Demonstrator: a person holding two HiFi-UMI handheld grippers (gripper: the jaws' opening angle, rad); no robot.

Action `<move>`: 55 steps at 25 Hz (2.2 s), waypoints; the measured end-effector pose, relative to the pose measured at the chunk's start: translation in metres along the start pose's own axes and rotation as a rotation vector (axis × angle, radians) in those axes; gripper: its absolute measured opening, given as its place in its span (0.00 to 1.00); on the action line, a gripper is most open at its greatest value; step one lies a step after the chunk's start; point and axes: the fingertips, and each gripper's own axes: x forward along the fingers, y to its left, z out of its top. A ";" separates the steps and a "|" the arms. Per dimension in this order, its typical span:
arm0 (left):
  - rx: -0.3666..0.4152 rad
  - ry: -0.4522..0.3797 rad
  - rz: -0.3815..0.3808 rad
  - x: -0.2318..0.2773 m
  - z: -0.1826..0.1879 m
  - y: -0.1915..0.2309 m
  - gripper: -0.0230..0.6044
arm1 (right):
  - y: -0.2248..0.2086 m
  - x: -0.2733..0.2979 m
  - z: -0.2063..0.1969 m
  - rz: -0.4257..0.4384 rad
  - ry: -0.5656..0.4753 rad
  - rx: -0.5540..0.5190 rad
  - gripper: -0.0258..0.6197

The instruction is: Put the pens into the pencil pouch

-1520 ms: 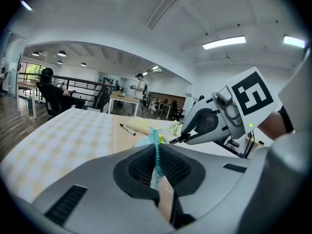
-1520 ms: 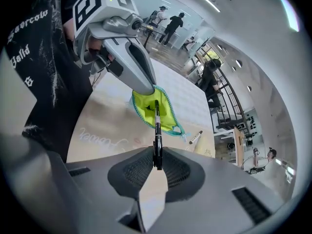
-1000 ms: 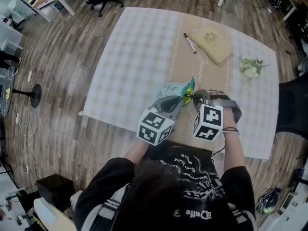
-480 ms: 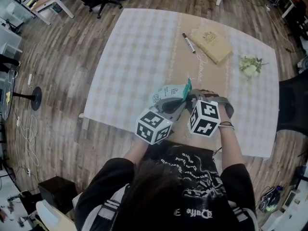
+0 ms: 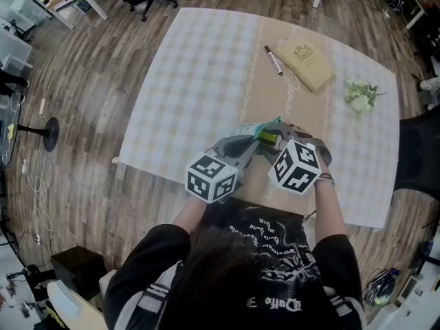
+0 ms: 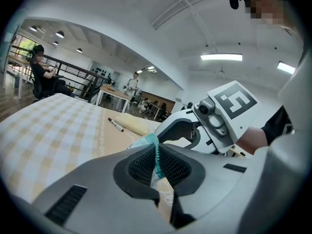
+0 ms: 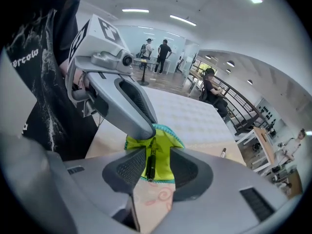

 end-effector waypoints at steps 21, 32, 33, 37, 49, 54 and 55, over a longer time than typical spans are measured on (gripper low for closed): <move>-0.060 -0.155 0.300 -0.061 0.061 0.090 0.10 | -0.167 -0.031 -0.006 -0.445 -0.379 0.518 0.36; -0.042 -0.198 0.431 -0.072 0.080 0.123 0.10 | -0.252 0.034 -0.061 -0.437 -0.358 0.711 0.33; -0.046 -0.205 0.439 -0.081 0.077 0.125 0.10 | -0.249 0.038 -0.061 -0.443 -0.345 0.712 0.33; -0.068 -0.203 0.471 -0.115 0.074 0.149 0.10 | -0.252 0.062 -0.057 -0.472 -0.294 0.738 0.33; -0.075 -0.171 0.580 -0.135 0.073 0.177 0.10 | -0.285 0.138 -0.113 -0.393 -0.163 0.848 0.29; -0.078 -0.164 0.616 -0.139 0.073 0.185 0.10 | -0.290 0.162 -0.128 -0.376 -0.118 0.864 0.31; -0.076 -0.162 0.622 -0.138 0.074 0.186 0.10 | -0.290 0.166 -0.132 -0.369 -0.110 0.868 0.31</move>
